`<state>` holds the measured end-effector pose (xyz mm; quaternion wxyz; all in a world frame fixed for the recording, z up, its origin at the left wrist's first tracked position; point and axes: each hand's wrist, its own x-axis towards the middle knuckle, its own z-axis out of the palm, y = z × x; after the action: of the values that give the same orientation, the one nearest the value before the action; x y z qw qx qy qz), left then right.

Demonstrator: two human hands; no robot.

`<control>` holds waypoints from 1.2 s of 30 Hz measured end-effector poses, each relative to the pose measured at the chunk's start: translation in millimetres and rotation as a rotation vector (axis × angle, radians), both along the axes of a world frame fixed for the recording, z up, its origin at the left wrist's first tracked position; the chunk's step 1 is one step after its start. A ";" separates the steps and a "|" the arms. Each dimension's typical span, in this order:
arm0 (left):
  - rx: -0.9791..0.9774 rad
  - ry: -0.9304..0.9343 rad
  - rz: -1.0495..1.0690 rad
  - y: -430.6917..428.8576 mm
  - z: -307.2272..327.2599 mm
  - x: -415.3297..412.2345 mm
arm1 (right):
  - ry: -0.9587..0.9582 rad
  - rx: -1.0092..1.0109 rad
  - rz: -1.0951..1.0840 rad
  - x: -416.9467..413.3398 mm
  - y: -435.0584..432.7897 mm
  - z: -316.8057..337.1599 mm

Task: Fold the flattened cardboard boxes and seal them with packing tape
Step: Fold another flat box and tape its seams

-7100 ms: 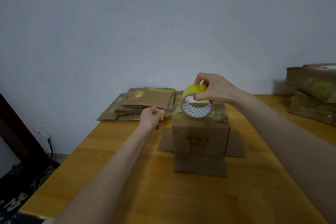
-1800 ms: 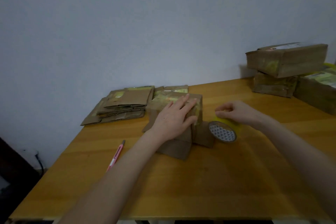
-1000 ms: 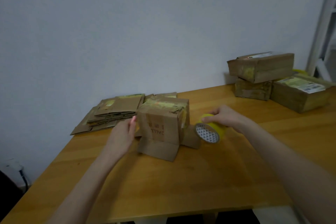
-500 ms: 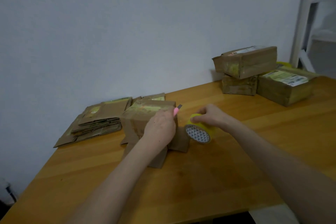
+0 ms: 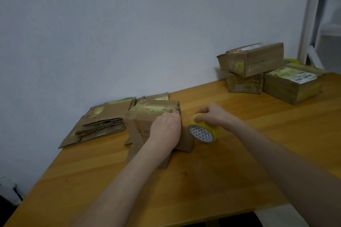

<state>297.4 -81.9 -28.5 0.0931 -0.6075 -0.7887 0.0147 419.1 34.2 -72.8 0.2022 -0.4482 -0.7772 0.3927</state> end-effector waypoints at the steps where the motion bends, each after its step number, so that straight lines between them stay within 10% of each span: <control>1: -0.006 0.002 -0.001 0.0 0.4 1.1 | 0.000 0.006 -0.003 -0.1 -0.3 0.2; 36: 0.063 0.083 -0.023 3.3 -11.0 1.4 | -0.113 0.061 -0.099 -20.4 -8.7 5.6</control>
<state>298.8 -78.6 -39.5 0.1450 -0.6119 -0.7774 0.0138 398.7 25.5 -67.2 0.1906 -0.5013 -0.7758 0.3324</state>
